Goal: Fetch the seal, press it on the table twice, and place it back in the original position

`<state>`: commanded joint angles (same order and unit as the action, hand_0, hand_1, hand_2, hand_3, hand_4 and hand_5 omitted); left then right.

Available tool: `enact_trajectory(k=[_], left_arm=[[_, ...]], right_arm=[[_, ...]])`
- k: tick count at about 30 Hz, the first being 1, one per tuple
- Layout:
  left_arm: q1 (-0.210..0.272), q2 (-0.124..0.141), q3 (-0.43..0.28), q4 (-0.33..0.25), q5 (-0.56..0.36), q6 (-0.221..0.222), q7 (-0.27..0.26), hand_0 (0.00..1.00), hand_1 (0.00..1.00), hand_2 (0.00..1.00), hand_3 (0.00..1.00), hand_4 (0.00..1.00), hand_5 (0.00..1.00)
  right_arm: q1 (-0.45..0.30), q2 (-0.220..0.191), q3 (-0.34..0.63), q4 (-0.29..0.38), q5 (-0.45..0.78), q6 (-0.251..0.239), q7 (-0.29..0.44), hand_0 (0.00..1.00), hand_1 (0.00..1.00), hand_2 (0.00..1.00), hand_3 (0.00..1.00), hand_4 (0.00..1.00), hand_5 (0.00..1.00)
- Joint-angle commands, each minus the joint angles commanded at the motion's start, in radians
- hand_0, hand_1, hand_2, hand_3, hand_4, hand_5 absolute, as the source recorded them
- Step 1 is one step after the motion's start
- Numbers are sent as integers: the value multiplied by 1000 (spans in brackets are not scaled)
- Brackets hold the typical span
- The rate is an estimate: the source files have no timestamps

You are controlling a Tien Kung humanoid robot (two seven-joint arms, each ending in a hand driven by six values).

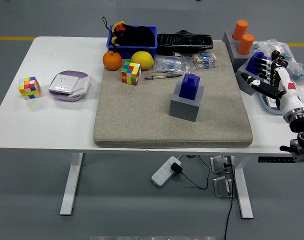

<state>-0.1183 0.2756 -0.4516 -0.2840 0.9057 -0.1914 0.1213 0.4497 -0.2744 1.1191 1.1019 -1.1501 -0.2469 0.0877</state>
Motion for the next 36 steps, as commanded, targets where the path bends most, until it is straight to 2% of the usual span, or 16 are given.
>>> enact_trajectory(k=[1,2,7,8,20,36], left_arm=[[0,0,0,0,0,0,0,823,789,756,812,717,362],[1,0,1,0,-1,0,0,823,789,755,811,717,364],[0,1,0,0,1,0,-1,823,789,755,811,717,364],[0,1,0,0,1,0,-1,823,789,755,811,717,364],[-3,-1,5,-1,1,-2,-1,823,789,754,811,716,361],[-7,3,20,-2,-4,-6,-3,823,789,755,812,720,362]], right_arm=[[5,4,-7,-4,-3,3,-2,886,818,801,807,929,288],[8,5,-11,-6,-5,4,-3,887,821,810,819,981,147],[40,29,-57,-36,-32,19,-15,887,821,810,819,981,147],[43,32,-62,-39,-35,21,-17,889,835,833,855,998,78],[106,81,-172,-90,-39,29,-21,886,842,845,877,998,33],[184,117,-280,-198,11,9,15,865,830,836,870,998,9]])
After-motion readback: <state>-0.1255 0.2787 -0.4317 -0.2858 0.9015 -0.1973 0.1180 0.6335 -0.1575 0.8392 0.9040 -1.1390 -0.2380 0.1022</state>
